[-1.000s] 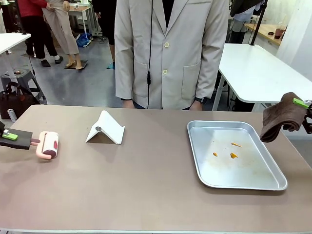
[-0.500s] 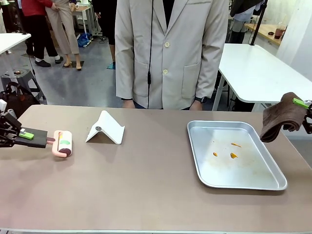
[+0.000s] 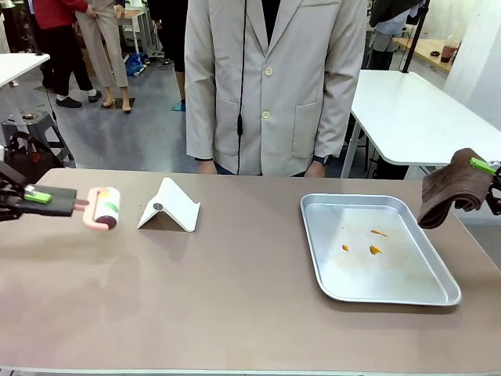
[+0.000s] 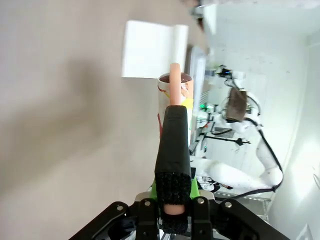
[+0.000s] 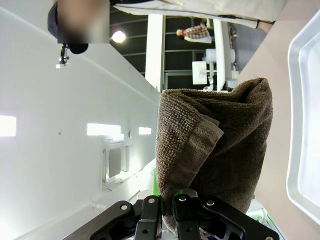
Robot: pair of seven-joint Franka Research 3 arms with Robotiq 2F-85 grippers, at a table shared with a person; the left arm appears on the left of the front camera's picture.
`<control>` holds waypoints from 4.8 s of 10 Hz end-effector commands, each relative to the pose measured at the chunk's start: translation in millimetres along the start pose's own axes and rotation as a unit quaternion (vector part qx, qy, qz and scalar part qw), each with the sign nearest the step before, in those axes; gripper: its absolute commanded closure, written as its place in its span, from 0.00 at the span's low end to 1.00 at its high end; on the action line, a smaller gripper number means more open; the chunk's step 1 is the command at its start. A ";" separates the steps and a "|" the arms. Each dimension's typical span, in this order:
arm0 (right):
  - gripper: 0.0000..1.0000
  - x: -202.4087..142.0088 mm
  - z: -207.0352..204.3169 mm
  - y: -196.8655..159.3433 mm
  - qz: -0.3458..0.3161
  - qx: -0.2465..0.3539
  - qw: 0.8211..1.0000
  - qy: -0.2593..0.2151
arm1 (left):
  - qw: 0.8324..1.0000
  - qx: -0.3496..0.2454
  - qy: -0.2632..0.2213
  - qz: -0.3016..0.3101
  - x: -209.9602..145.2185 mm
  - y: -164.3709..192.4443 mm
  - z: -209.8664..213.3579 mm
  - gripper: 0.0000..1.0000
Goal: Clean the surface of the table.
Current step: If a person points to the right, clean the right side of the table with your right hand, and if they point to the left, clean the left side with your left hand, then clean the area not pointed to by the person.
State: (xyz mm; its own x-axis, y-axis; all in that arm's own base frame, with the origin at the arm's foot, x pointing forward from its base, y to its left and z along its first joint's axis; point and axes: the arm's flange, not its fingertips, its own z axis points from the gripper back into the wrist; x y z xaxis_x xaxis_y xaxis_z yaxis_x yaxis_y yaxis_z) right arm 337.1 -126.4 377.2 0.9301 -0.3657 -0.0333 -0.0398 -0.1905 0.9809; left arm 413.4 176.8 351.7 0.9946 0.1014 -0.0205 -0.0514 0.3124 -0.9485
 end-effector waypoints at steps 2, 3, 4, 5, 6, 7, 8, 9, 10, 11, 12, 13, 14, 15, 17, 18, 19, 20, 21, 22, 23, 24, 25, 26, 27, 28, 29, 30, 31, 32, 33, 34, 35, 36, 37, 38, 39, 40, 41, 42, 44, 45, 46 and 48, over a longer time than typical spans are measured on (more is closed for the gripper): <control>0.98 -1.5 0.7 6.2 -0.007 0.006 1.000 0.003 | 0.998 -0.054 -0.013 -0.040 -32.8 -18.9 60.5 0.78; 0.98 -1.5 0.7 6.2 -0.007 0.006 1.000 0.003 | 0.996 -0.073 -0.006 -0.050 -45.6 -23.5 82.6 0.78; 0.98 -1.5 0.7 6.2 -0.007 0.006 1.000 0.003 | 0.994 -0.094 -0.005 -0.057 -56.8 -25.1 104.5 0.78; 0.98 -1.5 0.7 6.2 -0.007 0.006 1.000 0.003 | 0.991 -0.123 0.009 -0.056 -65.8 -22.9 127.7 0.78; 0.98 -1.5 0.7 6.2 -0.007 0.006 1.000 0.003 | 0.988 -0.143 0.020 -0.051 -70.5 -18.0 147.4 0.78; 0.98 -1.5 0.7 6.2 -0.007 0.006 1.000 0.003 | 0.985 -0.165 0.045 -0.039 -73.1 -10.9 165.4 0.78; 0.98 -1.5 0.7 6.2 -0.007 0.006 1.000 0.003 | 0.984 -0.171 0.037 -0.038 -74.1 -3.8 181.4 0.78; 0.98 -1.5 0.7 6.2 -0.007 0.006 1.000 0.003 | 0.985 -0.159 0.049 -0.050 -78.5 4.1 196.6 0.78; 0.98 -1.5 0.7 6.2 -0.007 0.006 1.000 0.003 | 0.983 -0.163 0.066 -0.046 -81.4 12.0 207.3 0.78; 0.98 -1.5 0.7 6.2 -0.007 0.006 1.000 0.003 | 0.983 -0.165 0.062 -0.044 -81.1 21.0 216.2 0.78; 0.98 -1.5 0.7 6.2 -0.007 0.006 1.000 0.003 | 0.985 -0.157 0.065 -0.030 -79.8 32.3 223.8 0.78; 0.98 -1.5 0.7 6.2 -0.007 0.006 1.000 0.003 | 0.989 -0.141 0.037 -0.030 -75.7 32.0 106.2 0.78; 0.98 -1.5 0.7 6.2 -0.007 0.006 1.000 0.003 | 0.989 -0.141 0.037 -0.030 -75.7 32.0 106.2 0.78; 0.98 -1.5 0.7 6.2 -0.007 0.006 1.000 0.003 | 0.989 -0.141 0.037 -0.030 -75.7 32.0 106.2 0.78; 0.98 -1.5 0.7 6.2 -0.007 0.006 1.000 0.003 | 0.989 -0.141 0.037 -0.030 -75.7 32.0 106.2 0.78; 0.98 -1.5 0.7 6.2 -0.007 0.006 1.000 0.003 | 0.989 -0.141 0.037 -0.030 -75.7 32.0 106.2 0.78; 0.98 -1.5 0.7 6.2 -0.007 0.006 1.000 0.003 | 0.989 -0.141 0.037 -0.030 -75.7 32.0 106.2 0.78; 0.98 -1.5 0.7 6.2 -0.007 0.006 1.000 0.003 | 0.989 -0.141 0.037 -0.030 -75.7 32.0 106.2 0.78; 0.98 -1.5 0.7 6.2 -0.007 0.006 1.000 0.003 | 0.989 -0.141 0.037 -0.030 -75.7 32.0 106.2 0.78; 0.98 -1.5 0.7 6.2 -0.007 0.006 1.000 0.003 | 0.989 -0.141 0.037 -0.030 -75.7 32.0 106.2 0.78; 0.98 -1.5 0.7 6.2 -0.007 0.006 1.000 0.003 | 0.989 -0.141 0.037 -0.030 -75.7 32.0 106.2 0.78; 0.98 -1.5 0.7 6.2 -0.007 0.006 1.000 0.003 | 0.989 -0.141 0.037 -0.030 -75.7 32.0 106.2 0.78; 0.98 -1.5 0.7 6.2 -0.007 0.006 1.000 0.003 | 0.989 -0.141 0.037 -0.030 -75.7 32.0 106.2 0.78; 0.98 -1.5 0.7 6.2 -0.007 0.006 1.000 0.003 | 0.989 -0.141 0.037 -0.030 -75.7 32.0 106.2 0.78; 0.93 -0.1 0.0 -0.1 0.000 0.000 1.000 0.000 | 0.989 -0.141 0.037 -0.030 -75.7 32.0 106.2 0.78; 0.93 1.0 -11.6 8.1 0.032 -0.023 0.998 0.055 | 0.989 -0.141 0.037 -0.030 -75.7 32.0 106.2 0.78; 0.93 4.6 -27.1 15.8 0.058 -0.103 0.989 0.093 | 0.989 -0.141 0.037 -0.030 -75.7 32.0 106.2 0.78; 0.93 9.6 -42.6 23.3 0.081 -0.194 0.969 0.127 | 0.989 -0.141 0.037 -0.030 -75.7 32.0 106.2 0.78; 0.93 16.8 -58.6 30.3 0.101 -0.283 0.938 0.173 | 0.989 -0.141 0.037 -0.030 -75.7 32.0 106.2 0.78; 0.93 23.8 -71.4 34.2 0.108 -0.349 0.911 0.194 | 0.989 -0.141 0.037 -0.030 -75.7 32.0 106.2 0.78; 0.93 31.8 -82.7 36.7 0.120 -0.409 0.883 0.198 | 0.989 -0.141 0.037 -0.030 -75.7 32.0 106.2 0.78; 0.93 38.7 -95.0 39.0 0.132 -0.469 0.853 0.187 | 0.989 -0.141 0.037 -0.030 -75.7 32.0 106.2 0.78; 0.93 45.6 -106.7 39.9 0.141 -0.529 0.815 0.189 | 0.989 -0.141 0.037 -0.030 -75.7 32.0 106.2 0.78; 0.93 52.7 -114.1 39.0 0.143 -0.587 0.777 0.177 | 0.989 -0.141 0.037 -0.030 -75.7 32.0 106.2 0.78; 0.93 59.6 -121.1 36.6 0.147 -0.629 0.744 0.169 | 0.989 -0.141 0.037 -0.030 -75.7 32.0 106.2 0.78; 0.93 66.9 -128.4 31.6 0.152 -0.656 0.721 0.163 | 0.989 -0.141 0.037 -0.030 -75.7 32.0 106.2 0.78; 0.93 74.9 -135.6 22.4 0.156 -0.671 0.709 0.149 | 0.989 -0.141 0.037 -0.030 -75.7 32.0 106.2 0.78; 0.93 83.6 -139.3 11.6 0.158 -0.681 0.703 0.132 | 0.989 -0.141 0.037 -0.030 -75.7 32.0 106.2 0.78; 0.93 91.8 -142.0 -0.4 0.153 -0.692 0.696 0.119 | 0.989 -0.141 0.037 -0.030 -75.7 32.0 106.2 0.78; 0.93 96.9 -145.5 -12.1 0.140 -0.700 0.691 0.114 | 0.989 -0.141 0.037 -0.030 -75.7 32.0 106.2 0.78; 0.93 104.0 -155.8 -37.4 0.134 -0.692 0.700 0.114 | 0.989 -0.141 0.037 -0.030 -75.7 32.0 106.2 0.78; 0.93 105.7 -159.9 -49.4 0.131 -0.682 0.710 0.112 | 0.989 -0.141 0.037 -0.030 -75.7 32.0 106.2 0.78; 0.93 106.9 -163.0 -60.4 0.127 -0.671 0.721 0.117 | 0.989 -0.141 0.037 -0.030 -75.7 32.0 106.2 0.78; 0.93 103.1 -170.9 -76.4 0.129 -0.659 0.732 0.117 | 0.989 -0.141 0.037 -0.030 -75.7 32.0 106.2 0.78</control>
State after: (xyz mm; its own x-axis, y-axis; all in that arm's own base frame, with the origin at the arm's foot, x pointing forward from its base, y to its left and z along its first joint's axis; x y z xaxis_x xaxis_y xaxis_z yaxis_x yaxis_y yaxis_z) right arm 494.2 0.1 334.6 0.9987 -0.0394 0.0311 0.0299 0.9650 0.2605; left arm 328.9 280.7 351.1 0.9999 0.0058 0.0160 0.0157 0.0542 -0.9984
